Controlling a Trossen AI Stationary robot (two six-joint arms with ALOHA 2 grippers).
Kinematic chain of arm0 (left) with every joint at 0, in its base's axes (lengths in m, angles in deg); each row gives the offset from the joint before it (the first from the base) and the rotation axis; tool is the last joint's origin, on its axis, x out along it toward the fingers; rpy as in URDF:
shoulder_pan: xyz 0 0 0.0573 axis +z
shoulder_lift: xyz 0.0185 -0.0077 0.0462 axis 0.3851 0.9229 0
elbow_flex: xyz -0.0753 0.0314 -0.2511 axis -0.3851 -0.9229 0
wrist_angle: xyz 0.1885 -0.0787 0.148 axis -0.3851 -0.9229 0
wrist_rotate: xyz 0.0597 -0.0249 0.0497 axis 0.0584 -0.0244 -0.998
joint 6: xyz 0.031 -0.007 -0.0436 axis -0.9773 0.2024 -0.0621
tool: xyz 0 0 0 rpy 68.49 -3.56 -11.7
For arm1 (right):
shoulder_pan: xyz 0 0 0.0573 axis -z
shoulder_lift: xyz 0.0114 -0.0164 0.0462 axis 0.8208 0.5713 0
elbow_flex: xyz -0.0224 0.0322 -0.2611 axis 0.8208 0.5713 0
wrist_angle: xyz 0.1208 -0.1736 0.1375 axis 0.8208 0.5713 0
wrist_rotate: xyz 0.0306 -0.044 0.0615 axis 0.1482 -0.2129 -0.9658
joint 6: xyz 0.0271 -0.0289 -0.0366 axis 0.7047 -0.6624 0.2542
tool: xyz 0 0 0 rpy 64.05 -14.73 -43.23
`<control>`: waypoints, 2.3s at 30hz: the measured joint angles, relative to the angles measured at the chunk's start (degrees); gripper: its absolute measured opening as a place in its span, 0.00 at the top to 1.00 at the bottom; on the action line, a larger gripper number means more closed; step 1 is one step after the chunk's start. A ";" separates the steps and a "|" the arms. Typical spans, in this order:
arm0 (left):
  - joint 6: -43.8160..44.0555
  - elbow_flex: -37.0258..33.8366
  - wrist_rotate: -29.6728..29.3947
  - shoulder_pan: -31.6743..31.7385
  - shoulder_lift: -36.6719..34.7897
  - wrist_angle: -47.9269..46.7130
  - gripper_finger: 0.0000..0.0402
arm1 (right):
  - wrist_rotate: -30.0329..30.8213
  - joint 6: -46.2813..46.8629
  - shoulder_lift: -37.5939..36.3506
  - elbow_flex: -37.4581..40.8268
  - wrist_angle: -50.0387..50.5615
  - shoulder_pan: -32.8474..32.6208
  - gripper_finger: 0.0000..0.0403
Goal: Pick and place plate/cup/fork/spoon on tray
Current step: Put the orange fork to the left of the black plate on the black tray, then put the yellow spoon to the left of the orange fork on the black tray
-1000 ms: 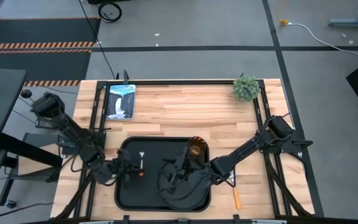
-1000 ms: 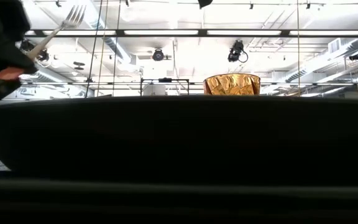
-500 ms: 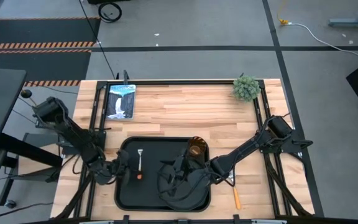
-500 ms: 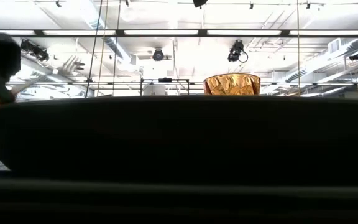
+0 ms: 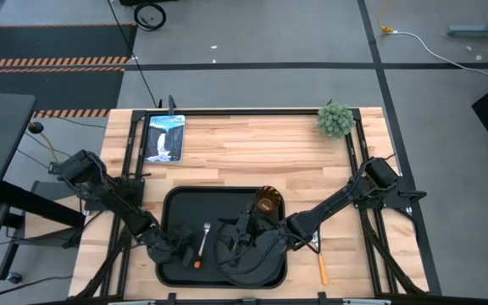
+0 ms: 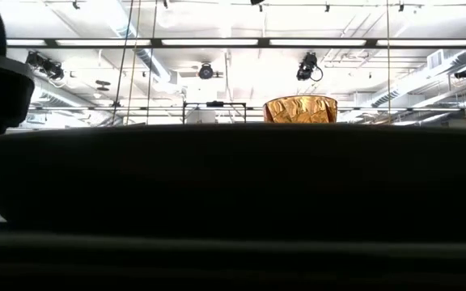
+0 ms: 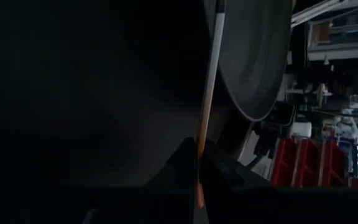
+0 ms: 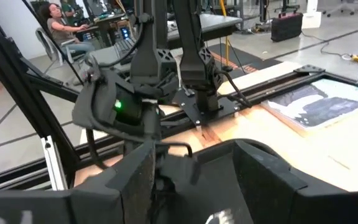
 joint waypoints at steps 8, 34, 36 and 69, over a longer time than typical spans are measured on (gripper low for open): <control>5.05 0.51 3.74 3.04 0.12 -3.31 0.97 | -0.03 -3.77 0.00 0.00 -2.50 -1.16 0.45; 6.44 0.40 10.73 5.35 0.21 -4.89 0.77 | -0.07 -5.60 0.00 0.00 -4.79 -1.66 0.49; 5.97 0.37 11.24 5.35 0.21 -4.89 0.77 | -0.09 -5.61 0.00 0.00 -5.03 -1.66 0.49; -5.34 0.33 20.03 10.49 -0.20 -8.24 0.77 | -0.64 -5.78 0.00 0.00 -5.89 -1.71 0.50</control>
